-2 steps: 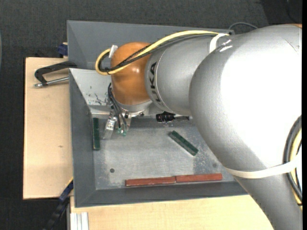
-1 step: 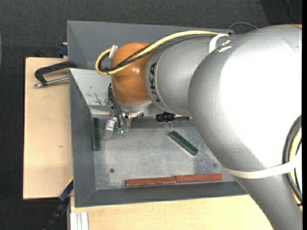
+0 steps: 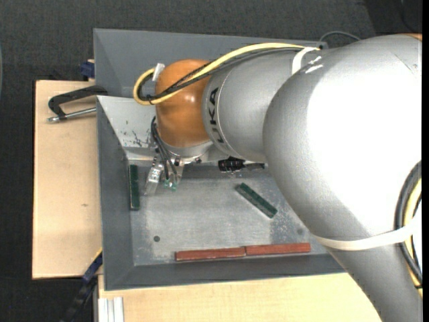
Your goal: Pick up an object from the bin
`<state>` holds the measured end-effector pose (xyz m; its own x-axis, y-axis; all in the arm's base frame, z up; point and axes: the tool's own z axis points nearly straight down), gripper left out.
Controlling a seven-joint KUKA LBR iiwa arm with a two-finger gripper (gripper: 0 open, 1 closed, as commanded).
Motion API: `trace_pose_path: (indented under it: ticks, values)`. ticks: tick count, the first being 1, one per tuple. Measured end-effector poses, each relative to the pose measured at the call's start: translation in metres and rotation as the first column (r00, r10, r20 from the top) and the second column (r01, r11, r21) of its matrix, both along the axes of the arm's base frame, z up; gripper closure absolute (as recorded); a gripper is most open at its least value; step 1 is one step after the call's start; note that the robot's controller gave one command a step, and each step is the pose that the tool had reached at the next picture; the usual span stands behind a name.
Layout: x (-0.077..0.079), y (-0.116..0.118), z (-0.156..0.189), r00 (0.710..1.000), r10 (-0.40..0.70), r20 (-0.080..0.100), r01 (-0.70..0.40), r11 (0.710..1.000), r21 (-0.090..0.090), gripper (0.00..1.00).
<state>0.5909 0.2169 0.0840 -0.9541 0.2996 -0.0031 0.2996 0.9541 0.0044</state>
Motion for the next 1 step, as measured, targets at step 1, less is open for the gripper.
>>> trace_pose_path:
  ticks: [1]
  values:
    - [-0.0086,-0.0425,-0.0027,1.0,0.003,-0.003,-0.003,1.0,0.0,1.0]
